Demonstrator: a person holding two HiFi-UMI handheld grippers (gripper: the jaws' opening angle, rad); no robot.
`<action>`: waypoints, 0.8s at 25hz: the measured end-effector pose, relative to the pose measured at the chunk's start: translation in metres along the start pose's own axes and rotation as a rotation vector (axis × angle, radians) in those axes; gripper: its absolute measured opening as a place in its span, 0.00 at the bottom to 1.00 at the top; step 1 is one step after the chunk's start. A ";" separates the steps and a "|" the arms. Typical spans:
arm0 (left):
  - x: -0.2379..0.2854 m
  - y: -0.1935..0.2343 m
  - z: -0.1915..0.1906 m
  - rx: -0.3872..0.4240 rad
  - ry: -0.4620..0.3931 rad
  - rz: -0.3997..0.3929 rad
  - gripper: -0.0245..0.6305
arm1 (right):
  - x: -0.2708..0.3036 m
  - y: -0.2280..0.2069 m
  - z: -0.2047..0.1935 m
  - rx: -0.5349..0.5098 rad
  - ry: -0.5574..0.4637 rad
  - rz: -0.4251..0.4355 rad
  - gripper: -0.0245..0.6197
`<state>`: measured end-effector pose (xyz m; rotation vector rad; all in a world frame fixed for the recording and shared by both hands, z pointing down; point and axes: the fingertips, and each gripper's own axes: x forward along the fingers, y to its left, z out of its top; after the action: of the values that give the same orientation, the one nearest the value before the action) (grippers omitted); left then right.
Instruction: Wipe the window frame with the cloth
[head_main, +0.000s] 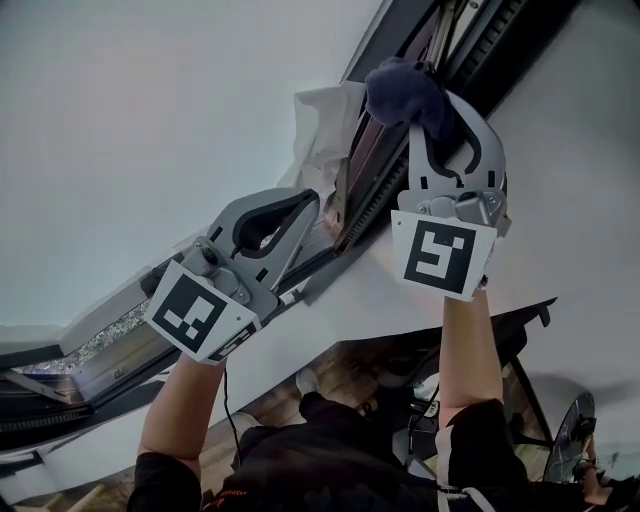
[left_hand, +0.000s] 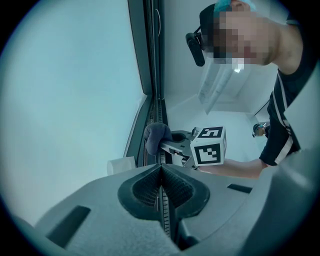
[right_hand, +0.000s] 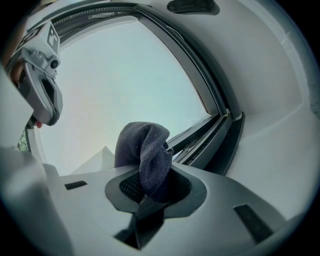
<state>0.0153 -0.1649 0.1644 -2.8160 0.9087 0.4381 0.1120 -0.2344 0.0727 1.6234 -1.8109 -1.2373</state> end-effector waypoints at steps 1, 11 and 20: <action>0.000 0.000 -0.001 -0.003 0.002 -0.002 0.07 | 0.000 0.001 -0.001 0.002 0.004 0.002 0.15; -0.007 -0.002 -0.017 -0.035 0.026 -0.007 0.07 | -0.007 0.025 -0.015 -0.013 0.048 0.033 0.15; -0.022 0.002 -0.045 -0.073 0.058 0.005 0.07 | -0.012 0.062 -0.032 -0.039 0.061 0.062 0.15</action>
<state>0.0079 -0.1645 0.2133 -2.9070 0.9294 0.4007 0.1043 -0.2385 0.1430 1.5552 -1.7759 -1.1759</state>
